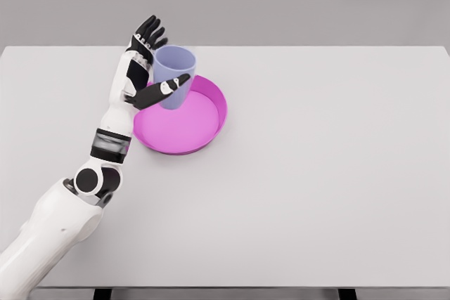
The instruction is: Flip the cup with left arm and place it on the plate
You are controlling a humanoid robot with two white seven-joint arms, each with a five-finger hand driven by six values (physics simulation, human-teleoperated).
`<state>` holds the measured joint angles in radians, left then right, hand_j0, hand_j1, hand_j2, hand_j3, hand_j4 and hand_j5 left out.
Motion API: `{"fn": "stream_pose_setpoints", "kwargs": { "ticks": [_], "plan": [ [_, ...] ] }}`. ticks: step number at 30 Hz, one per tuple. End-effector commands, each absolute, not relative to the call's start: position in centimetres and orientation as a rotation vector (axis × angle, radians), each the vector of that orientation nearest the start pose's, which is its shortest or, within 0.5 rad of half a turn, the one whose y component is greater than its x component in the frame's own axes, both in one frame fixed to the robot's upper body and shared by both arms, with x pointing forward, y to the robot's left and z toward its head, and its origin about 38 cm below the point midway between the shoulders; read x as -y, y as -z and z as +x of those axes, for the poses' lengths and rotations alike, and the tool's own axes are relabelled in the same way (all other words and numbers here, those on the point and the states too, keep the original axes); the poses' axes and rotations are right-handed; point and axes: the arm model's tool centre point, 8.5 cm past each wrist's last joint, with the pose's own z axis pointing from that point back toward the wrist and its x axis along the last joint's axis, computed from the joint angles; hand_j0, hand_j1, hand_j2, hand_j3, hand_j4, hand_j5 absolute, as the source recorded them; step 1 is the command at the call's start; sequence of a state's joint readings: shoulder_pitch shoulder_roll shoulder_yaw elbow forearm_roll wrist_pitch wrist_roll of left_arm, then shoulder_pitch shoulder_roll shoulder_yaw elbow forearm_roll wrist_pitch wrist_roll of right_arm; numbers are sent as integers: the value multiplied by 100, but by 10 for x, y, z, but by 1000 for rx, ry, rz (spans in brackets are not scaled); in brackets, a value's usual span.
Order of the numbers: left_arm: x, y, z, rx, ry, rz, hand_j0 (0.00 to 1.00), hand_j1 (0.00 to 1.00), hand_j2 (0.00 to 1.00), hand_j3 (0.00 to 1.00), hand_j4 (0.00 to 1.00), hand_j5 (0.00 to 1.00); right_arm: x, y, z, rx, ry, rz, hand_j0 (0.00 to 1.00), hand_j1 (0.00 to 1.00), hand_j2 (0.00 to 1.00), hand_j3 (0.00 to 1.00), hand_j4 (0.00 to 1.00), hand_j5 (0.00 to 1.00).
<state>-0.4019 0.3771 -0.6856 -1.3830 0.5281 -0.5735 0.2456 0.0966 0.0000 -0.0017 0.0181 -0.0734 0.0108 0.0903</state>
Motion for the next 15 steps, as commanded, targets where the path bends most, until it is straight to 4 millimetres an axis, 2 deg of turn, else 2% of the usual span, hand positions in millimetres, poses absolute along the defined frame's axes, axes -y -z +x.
{"fn": "stream_pose_setpoints", "kwargs": {
  "ticks": [1,4,5,6,7,8,9,15],
  "plan": [
    [-192,-140,426,2011,176,-338,100,100,100,100,100,100,264,258,-69,-119,86,-1,100,100,100,100,100,100],
    [-192,-140,426,2009,174,-339,98,98,98,98,98,98,264,258,-69,-119,86,-1,100,100,100,100,100,100],
    [-192,-140,426,2010,174,-340,96,96,96,96,96,96,264,258,-69,-119,86,-1,100,100,100,100,100,100],
    [-192,-139,425,2008,173,-340,89,89,89,89,89,89,264,258,-69,-119,86,-1,100,100,100,100,100,100],
    [-192,-140,425,2009,173,-341,88,88,88,88,88,88,264,258,-69,-119,86,-1,100,100,100,100,100,100],
    [-192,-140,425,2011,172,-343,88,88,88,88,88,88,264,258,-69,-119,86,-1,100,100,100,100,100,100],
    [-192,-142,425,2014,170,-345,93,93,93,93,93,93,264,258,-69,-119,86,-1,100,100,100,100,100,100],
    [-195,-152,423,2036,189,-350,100,100,100,100,100,100,264,258,-69,-119,86,-1,100,100,100,100,100,100]
  ]
}}
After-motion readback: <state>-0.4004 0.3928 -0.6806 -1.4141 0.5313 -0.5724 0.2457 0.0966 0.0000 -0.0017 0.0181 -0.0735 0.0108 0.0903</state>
